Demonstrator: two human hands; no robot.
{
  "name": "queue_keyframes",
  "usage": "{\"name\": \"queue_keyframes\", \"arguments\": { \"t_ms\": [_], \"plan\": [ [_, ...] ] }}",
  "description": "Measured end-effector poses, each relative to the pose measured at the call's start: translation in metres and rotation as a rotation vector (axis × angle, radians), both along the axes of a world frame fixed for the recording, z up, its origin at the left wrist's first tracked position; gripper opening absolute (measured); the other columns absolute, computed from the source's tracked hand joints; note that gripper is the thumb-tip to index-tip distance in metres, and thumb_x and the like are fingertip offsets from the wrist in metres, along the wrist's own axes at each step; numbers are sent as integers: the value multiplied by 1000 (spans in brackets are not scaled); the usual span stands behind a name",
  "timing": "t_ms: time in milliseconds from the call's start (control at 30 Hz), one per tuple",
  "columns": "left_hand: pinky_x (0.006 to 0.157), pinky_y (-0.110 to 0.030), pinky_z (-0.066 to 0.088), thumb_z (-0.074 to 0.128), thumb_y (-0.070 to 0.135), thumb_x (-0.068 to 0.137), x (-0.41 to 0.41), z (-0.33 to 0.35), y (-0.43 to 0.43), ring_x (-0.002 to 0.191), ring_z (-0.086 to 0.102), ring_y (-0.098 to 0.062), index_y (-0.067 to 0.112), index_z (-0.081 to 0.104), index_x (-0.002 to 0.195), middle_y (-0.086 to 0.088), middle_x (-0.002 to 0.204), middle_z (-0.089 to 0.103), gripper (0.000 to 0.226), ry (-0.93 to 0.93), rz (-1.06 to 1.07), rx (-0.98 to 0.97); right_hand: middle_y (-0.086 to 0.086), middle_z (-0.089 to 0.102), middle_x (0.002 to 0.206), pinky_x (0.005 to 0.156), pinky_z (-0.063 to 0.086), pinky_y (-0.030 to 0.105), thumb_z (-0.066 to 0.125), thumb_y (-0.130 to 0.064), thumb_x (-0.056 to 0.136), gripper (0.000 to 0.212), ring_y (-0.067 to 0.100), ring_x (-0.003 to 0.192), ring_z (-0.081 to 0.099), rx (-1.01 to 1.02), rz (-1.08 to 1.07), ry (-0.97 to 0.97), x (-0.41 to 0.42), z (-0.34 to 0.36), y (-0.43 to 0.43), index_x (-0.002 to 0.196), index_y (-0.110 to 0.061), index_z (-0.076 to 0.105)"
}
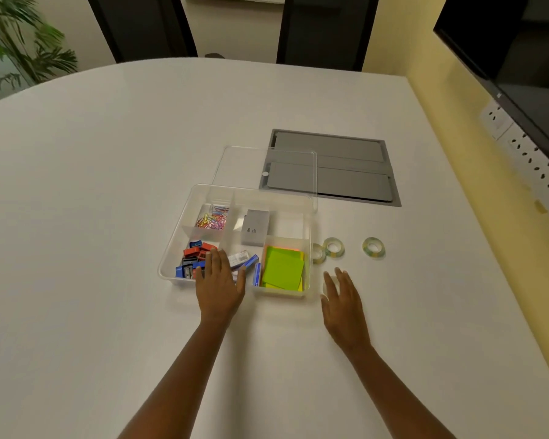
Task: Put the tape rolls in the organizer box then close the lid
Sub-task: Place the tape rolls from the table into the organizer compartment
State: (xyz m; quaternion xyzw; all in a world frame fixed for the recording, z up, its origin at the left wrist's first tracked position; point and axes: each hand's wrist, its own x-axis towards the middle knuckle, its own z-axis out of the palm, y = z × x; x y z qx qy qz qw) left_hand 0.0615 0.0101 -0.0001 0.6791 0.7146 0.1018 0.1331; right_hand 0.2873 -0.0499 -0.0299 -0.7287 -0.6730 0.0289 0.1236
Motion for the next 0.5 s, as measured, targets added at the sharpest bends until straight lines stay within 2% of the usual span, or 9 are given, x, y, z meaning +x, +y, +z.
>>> {"name": "queue_keyframes", "arguments": {
  "t_ms": [33,100,167,267,367,433,500],
  "plan": [
    [113,-47,20,2,56,74,1,-1,2,140,20,-33,0,22,140,-20,150,25,88,-10,-14,9,23,61,121,85,54,44,31,-28,91,38,35,116,54,-37,-32,3,4,-2,2,121,-10,47],
    [115,-44,17,-3,58,70,2,-3,7,142,15,-30,2,17,141,-18,152,20,93,-27,-39,13,25,65,113,71,57,47,60,-24,76,44,39,100,65,-120,-41,28,9,-5,7,117,-11,51],
    [116,-40,14,-2,61,71,0,-4,12,143,11,-28,3,12,142,-16,154,15,93,-56,-50,-5,24,67,104,64,59,45,76,-15,65,51,39,88,68,-122,-20,52,16,-10,9,112,-10,58],
    [116,-38,13,13,53,81,-5,-3,18,143,9,-27,3,9,143,-16,154,11,79,-71,-44,-27,22,65,100,68,59,49,74,-2,67,47,40,85,63,-28,-12,210,22,-10,15,112,-7,60],
    [117,-38,11,25,44,94,-10,-3,25,143,7,-28,3,7,143,-16,155,8,66,-77,-55,-36,24,59,109,81,52,46,67,-8,79,42,41,98,55,22,-191,458,18,7,30,120,-5,55],
    [117,-37,10,24,45,94,-12,-2,31,143,6,-28,4,6,143,-16,155,7,67,-72,-66,-45,25,57,112,84,49,44,66,-13,82,41,41,102,54,93,-246,543,12,20,47,121,-5,53],
    [117,-37,9,18,48,86,-13,1,38,143,7,-28,3,6,143,-17,155,8,73,-73,-80,-45,23,56,116,88,48,44,64,-14,83,41,38,105,54,143,-192,571,2,35,66,121,-6,52]
  ]
}}
